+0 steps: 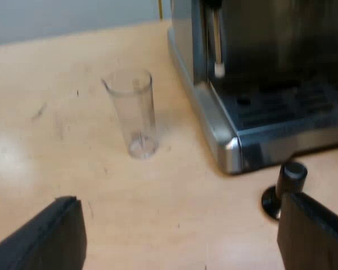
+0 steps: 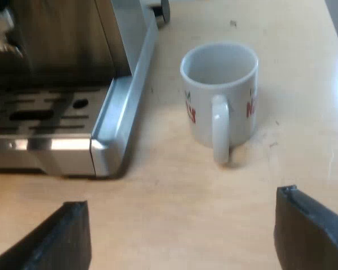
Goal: Pour the beans into the coffee machine
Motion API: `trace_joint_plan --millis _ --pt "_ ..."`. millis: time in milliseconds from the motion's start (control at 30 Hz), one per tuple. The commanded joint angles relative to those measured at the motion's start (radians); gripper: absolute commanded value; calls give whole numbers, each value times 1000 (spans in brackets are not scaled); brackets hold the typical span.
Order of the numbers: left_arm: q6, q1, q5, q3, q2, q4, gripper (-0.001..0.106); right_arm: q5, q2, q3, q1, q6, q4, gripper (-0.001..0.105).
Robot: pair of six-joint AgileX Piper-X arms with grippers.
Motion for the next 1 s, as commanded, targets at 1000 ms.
trace_joint_plan --millis 1000 --pt "0 -5 -3 25 -42 -31 72 -7 -47 2 -3 -20 143 69"
